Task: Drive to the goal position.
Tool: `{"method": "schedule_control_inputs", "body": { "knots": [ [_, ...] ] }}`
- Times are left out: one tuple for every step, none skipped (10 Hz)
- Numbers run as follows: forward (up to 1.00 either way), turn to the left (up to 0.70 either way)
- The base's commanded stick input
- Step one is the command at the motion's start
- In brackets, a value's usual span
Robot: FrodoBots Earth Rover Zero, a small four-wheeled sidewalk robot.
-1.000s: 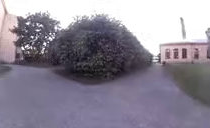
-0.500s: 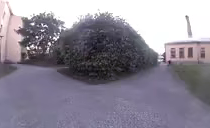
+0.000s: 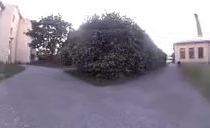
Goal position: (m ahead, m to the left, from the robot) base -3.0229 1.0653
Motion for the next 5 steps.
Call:
{"method": "schedule_control_inputs", "body": {
  "knots": [
    [0.0, 0.45],
    [0.0, 0.45],
    [0.0, 0.45],
    [0.0, 0.45],
    [0.0, 0.45]
  ]
}}
